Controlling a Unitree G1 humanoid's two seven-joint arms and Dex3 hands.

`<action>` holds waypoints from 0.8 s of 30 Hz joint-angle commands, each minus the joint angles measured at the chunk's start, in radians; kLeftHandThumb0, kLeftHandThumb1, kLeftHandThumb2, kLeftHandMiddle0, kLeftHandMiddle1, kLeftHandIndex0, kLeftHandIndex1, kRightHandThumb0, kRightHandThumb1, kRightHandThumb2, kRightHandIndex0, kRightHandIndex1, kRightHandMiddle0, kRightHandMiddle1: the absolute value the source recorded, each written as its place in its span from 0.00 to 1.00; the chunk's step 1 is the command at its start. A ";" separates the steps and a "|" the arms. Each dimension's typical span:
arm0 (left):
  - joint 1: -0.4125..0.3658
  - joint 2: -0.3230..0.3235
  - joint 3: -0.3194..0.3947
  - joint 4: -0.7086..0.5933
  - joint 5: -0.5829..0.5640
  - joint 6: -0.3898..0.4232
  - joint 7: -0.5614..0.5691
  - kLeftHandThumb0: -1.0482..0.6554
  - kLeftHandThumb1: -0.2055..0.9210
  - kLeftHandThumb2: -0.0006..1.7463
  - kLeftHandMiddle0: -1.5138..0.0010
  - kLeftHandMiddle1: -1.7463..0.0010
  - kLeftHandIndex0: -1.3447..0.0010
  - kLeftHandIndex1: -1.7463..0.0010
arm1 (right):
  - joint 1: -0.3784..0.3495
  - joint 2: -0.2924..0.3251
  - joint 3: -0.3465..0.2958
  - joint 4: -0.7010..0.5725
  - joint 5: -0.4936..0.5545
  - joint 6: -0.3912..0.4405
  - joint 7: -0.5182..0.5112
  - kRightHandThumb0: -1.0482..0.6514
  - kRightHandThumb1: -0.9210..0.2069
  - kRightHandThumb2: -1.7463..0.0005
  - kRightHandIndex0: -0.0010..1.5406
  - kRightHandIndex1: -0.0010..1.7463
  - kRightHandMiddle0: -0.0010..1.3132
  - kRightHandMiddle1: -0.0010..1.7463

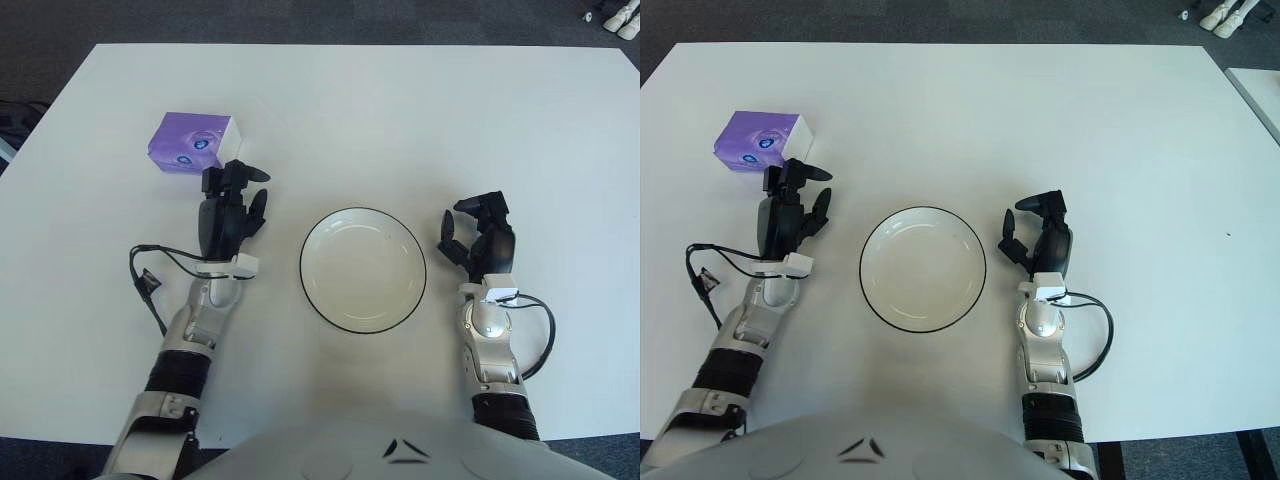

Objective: Put the tissue paper into the plate.

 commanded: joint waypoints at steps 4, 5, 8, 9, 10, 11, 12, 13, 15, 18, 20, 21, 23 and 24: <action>0.006 0.102 -0.015 -0.003 0.075 0.070 -0.016 0.43 1.00 0.30 0.93 0.18 0.87 0.00 | 0.056 0.008 0.004 0.134 0.002 0.019 0.000 0.38 0.29 0.44 0.35 0.76 0.30 1.00; 0.002 0.114 -0.017 -0.010 0.087 0.082 -0.016 0.34 0.96 0.37 0.95 0.18 0.92 0.07 | 0.055 0.008 0.003 0.136 0.003 0.017 0.000 0.38 0.29 0.44 0.35 0.76 0.30 1.00; -0.001 0.135 -0.024 -0.024 0.110 0.109 -0.016 0.20 0.88 0.48 0.98 0.20 0.97 0.18 | 0.055 0.007 0.002 0.138 0.004 0.014 0.000 0.38 0.28 0.45 0.34 0.76 0.29 1.00; -0.005 0.142 -0.028 -0.026 0.120 0.118 -0.014 0.18 0.87 0.49 0.99 0.21 0.98 0.19 | 0.054 0.007 0.001 0.141 0.004 0.012 0.000 0.38 0.28 0.45 0.34 0.76 0.29 1.00; -0.008 0.147 -0.031 -0.028 0.126 0.125 -0.012 0.15 0.85 0.50 0.99 0.23 0.99 0.23 | 0.052 0.007 0.001 0.143 0.005 0.010 0.000 0.38 0.28 0.45 0.34 0.76 0.29 1.00; -0.012 0.155 -0.033 -0.032 0.138 0.132 -0.006 0.13 0.84 0.50 0.99 0.24 0.99 0.25 | 0.052 0.007 0.001 0.144 0.005 0.009 0.000 0.38 0.28 0.45 0.34 0.76 0.29 1.00; -0.015 0.160 -0.035 -0.034 0.145 0.137 -0.001 0.10 0.83 0.49 1.00 0.26 0.99 0.28 | 0.051 0.007 0.001 0.145 0.005 0.008 0.000 0.38 0.28 0.45 0.34 0.76 0.29 1.00; -0.018 0.165 -0.037 -0.036 0.153 0.141 0.007 0.09 0.82 0.48 1.00 0.27 1.00 0.29 | 0.051 0.007 0.000 0.145 0.005 0.007 -0.001 0.38 0.28 0.45 0.34 0.76 0.29 1.00; -0.026 0.173 -0.040 -0.038 0.163 0.147 0.017 0.06 0.82 0.46 1.00 0.30 1.00 0.34 | 0.049 0.007 0.000 0.148 0.005 0.006 -0.001 0.38 0.27 0.45 0.34 0.77 0.29 1.00; -0.041 0.189 -0.040 -0.043 0.171 0.152 0.025 0.02 0.83 0.43 1.00 0.35 1.00 0.42 | 0.045 0.007 -0.001 0.153 0.005 0.004 -0.003 0.38 0.27 0.45 0.34 0.77 0.29 1.00; -0.049 0.204 -0.033 -0.051 0.170 0.156 0.023 0.01 0.86 0.39 1.00 0.41 1.00 0.50 | 0.044 0.007 -0.002 0.156 0.004 0.001 -0.004 0.39 0.27 0.45 0.34 0.77 0.29 1.00; -0.053 0.212 -0.030 -0.053 0.169 0.158 0.021 0.01 0.87 0.39 1.00 0.42 1.00 0.52 | 0.041 0.006 -0.002 0.159 0.005 0.000 -0.004 0.39 0.27 0.45 0.34 0.77 0.29 1.00; -0.056 0.231 -0.019 -0.064 0.161 0.159 0.010 0.00 0.91 0.36 1.00 0.49 1.00 0.59 | 0.038 0.006 -0.003 0.163 0.006 -0.003 -0.004 0.38 0.27 0.45 0.34 0.77 0.29 1.00; -0.056 0.241 -0.013 -0.071 0.156 0.160 0.003 0.00 0.92 0.35 1.00 0.52 1.00 0.62 | 0.038 0.005 -0.003 0.164 0.006 -0.004 -0.004 0.38 0.27 0.45 0.34 0.77 0.29 1.00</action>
